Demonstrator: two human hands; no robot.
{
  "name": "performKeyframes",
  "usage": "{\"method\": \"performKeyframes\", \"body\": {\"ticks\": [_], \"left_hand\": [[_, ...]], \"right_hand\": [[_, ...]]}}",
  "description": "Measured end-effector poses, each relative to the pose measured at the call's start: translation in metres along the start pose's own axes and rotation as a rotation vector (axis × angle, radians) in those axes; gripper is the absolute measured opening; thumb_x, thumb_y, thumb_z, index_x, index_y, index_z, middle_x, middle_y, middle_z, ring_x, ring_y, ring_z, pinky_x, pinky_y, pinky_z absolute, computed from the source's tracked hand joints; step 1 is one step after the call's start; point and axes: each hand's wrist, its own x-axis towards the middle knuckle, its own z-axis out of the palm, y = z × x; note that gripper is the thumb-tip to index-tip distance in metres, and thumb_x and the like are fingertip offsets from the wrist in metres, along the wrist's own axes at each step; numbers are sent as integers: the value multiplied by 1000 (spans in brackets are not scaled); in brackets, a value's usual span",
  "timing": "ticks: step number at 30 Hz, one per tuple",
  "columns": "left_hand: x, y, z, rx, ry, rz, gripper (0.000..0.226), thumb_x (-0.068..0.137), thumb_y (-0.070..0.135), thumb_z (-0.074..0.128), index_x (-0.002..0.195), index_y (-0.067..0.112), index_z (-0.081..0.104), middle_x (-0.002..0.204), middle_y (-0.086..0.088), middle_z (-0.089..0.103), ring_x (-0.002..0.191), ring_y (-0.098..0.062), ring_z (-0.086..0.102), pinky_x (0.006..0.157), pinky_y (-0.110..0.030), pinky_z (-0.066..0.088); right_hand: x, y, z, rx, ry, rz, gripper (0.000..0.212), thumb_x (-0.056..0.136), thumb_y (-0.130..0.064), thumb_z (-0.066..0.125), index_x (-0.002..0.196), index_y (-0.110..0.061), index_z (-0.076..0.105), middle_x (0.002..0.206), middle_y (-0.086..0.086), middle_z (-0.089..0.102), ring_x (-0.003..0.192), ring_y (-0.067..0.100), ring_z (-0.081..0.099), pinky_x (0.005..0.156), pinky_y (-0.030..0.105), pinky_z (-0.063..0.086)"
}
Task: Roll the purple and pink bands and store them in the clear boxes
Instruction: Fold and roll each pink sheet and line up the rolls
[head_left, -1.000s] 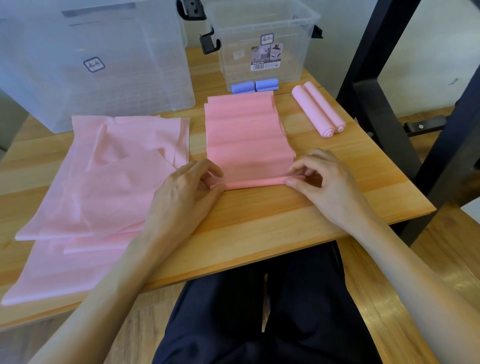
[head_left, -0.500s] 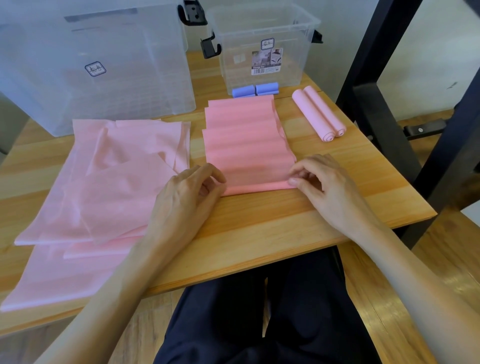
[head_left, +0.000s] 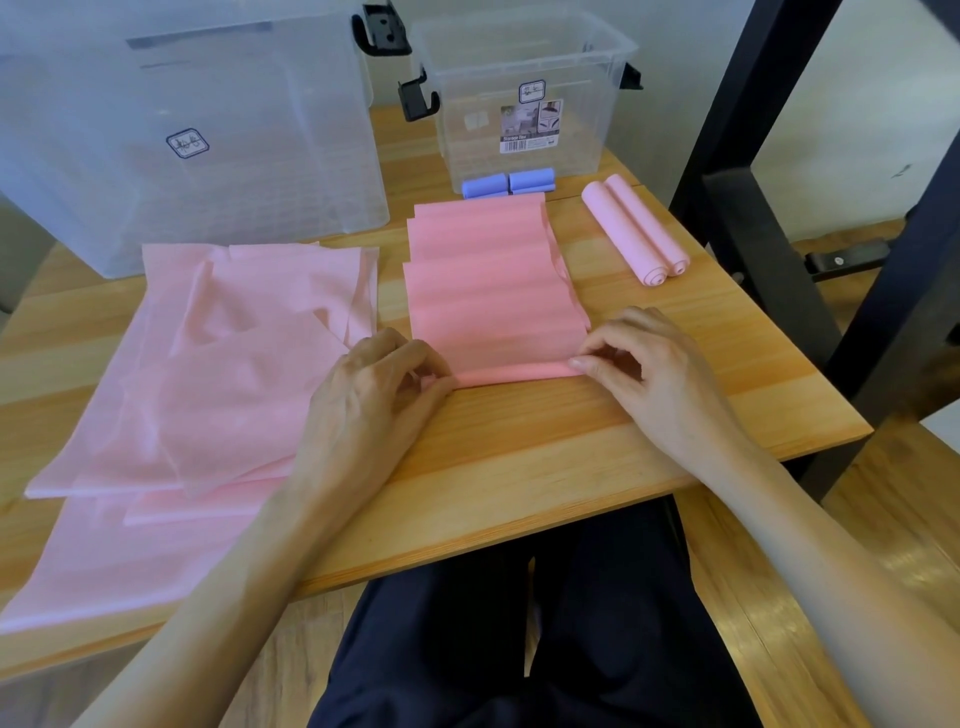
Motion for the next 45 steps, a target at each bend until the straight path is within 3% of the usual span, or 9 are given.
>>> {"method": "performKeyframes", "body": {"ticks": [11,14,17,20,23,27,31,40,45], "left_hand": [[4,0,0,-28,-42,-97,8,85,35,71,90,29,70,87,12,51,80,-3,52,69,-28,44],[5,1,-2,-39,-57,-117,9,84,27,72,92,29,69,84,12,48,79,5,50,66,-20,40],[7,4,-5,-66,-66,-150,11,87,22,69,94,30,66,77,10,49,73,1,50,62,-10,35],[9,8,-9,-168,-133,-219,7,92,26,65,95,32,62,65,6,57,61,-4,52,59,-15,40],[13,14,-13,-435,-261,-344,6,97,22,61,103,22,59,75,4,74,53,-11,61,56,-24,53],[18,18,-14,-658,-355,-412,11,95,13,62,104,7,61,89,-2,78,73,-17,73,65,-25,60],[24,24,-11,-781,-388,-409,17,93,14,64,108,11,70,93,-4,78,84,-15,75,73,-22,60],[29,24,-3,-977,-265,-516,25,82,19,70,104,10,74,91,-10,77,90,-16,75,74,-20,59],[28,23,-2,-1030,-249,-496,26,75,21,71,98,11,74,90,-9,77,91,-17,75,77,-21,59]], "right_hand": [[6,3,2,69,-32,44,19,86,-33,68,92,-17,74,91,-3,58,90,13,53,81,16,41],[6,4,1,137,-42,71,17,86,-34,68,91,-19,73,90,-3,58,90,14,54,81,20,42],[6,3,0,158,-46,78,18,86,-37,65,92,-21,72,91,-4,58,90,14,54,81,23,44],[6,3,-1,173,-46,76,22,86,-40,62,94,-22,71,92,-3,59,89,16,55,81,35,49],[5,4,-2,210,-44,71,24,87,-41,62,93,-21,72,91,-2,59,88,18,55,81,43,48],[6,3,-2,247,-52,65,25,86,-42,63,92,-20,74,90,0,60,88,21,56,80,45,48],[6,3,-1,246,-64,67,21,86,-35,67,96,-18,74,92,-1,61,88,17,57,81,40,48],[-1,-1,-5,264,-102,74,28,75,-42,73,95,-22,75,87,-8,60,84,12,56,78,25,47],[1,-6,-9,299,-71,84,17,82,-30,75,95,-19,75,88,-4,62,83,11,56,77,21,47]]}}
